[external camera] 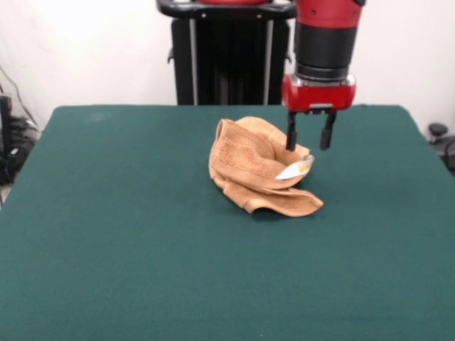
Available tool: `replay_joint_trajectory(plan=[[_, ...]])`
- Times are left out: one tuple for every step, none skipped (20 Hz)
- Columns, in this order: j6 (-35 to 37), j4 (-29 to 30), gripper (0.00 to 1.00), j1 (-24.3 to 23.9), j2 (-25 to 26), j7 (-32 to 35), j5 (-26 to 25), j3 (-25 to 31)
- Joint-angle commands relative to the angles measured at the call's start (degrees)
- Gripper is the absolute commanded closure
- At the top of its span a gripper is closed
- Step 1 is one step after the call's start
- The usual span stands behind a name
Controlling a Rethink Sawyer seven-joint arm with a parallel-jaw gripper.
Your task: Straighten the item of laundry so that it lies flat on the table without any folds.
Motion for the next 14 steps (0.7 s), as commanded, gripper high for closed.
replay_joint_trajectory(plan=[[1.5, -4.1, 0.0, 1.6, 1.1, 9.5, 1.2, -0.2], [0.3, -4.0, 0.0, 1.4, 1.0, 9.6, 0.9, 0.0], [-1.0, -3.9, 0.0, 1.3, 0.9, 9.6, 0.7, 0.2], [-2.2, -3.8, 0.0, 1.2, 0.8, 9.7, 0.5, 0.4], [-4.6, -3.7, 0.0, 0.8, 0.6, 9.7, -0.2, 0.8], [-5.4, -3.8, 0.0, 0.7, 0.5, 9.7, -0.3, 0.9], [-6.7, -3.7, 0.0, 0.5, 0.3, 9.7, -0.7, 1.2], [-7.0, -3.7, 0.0, 0.6, 0.2, 9.7, -0.7, 1.1], [-7.5, -3.7, 0.0, 0.5, 0.2, 9.6, -0.9, 1.1], [-7.6, -3.6, 0.0, 0.6, 0.2, 9.6, -0.8, 1.1], [-8.1, -3.6, 0.0, 0.5, 0.2, 9.5, -0.8, 1.2], [-8.3, -3.7, 0.0, 0.5, 0.1, 9.5, -0.7, 1.3], [-8.7, -3.6, 0.0, 0.3, 0.2, 9.5, -0.7, 1.5], [-9.2, -3.7, 0.0, 0.2, 0.1, 9.5, -0.7, 1.7]])
